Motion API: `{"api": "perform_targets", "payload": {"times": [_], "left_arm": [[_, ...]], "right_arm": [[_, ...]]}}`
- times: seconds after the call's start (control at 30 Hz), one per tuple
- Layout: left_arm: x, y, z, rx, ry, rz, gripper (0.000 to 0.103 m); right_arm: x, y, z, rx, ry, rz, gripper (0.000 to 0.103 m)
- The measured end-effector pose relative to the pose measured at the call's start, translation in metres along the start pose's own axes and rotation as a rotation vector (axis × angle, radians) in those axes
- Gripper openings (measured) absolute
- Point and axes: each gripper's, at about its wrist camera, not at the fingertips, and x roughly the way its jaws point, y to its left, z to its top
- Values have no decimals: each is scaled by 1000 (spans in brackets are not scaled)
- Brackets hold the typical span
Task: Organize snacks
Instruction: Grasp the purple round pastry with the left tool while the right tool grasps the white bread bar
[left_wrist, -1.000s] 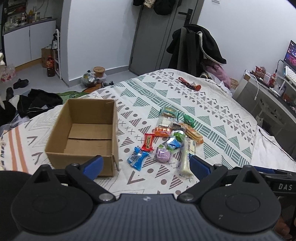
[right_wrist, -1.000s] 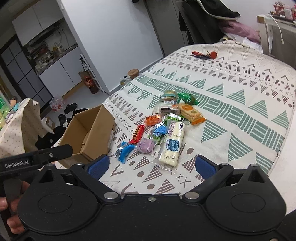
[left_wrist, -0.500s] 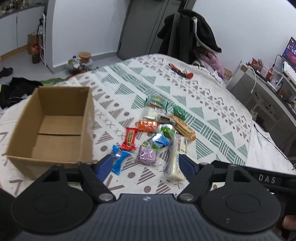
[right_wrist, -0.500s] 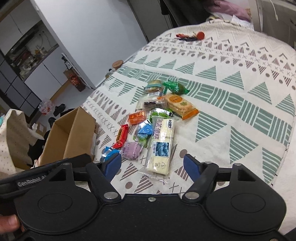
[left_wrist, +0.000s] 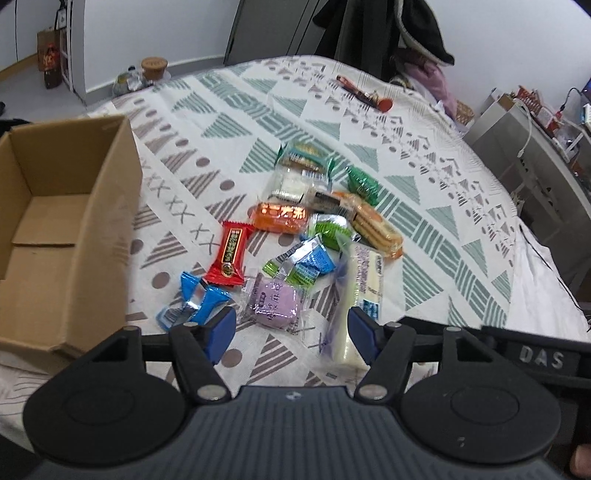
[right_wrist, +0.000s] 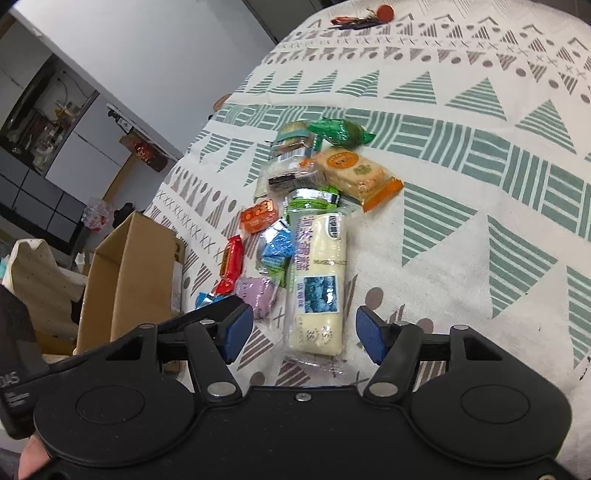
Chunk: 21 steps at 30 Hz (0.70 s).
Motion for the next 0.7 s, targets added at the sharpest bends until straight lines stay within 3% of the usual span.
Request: {"api": "perform_targets", "payload": {"times": [0.4, 0.7], "left_arm": [[58, 5, 5, -2, 83, 36, 66], [75, 6, 10, 23, 85, 68, 65]], "right_arm": [[28, -17, 9, 75, 63, 14, 57], [48, -20, 17, 123, 74, -2, 57]]}}
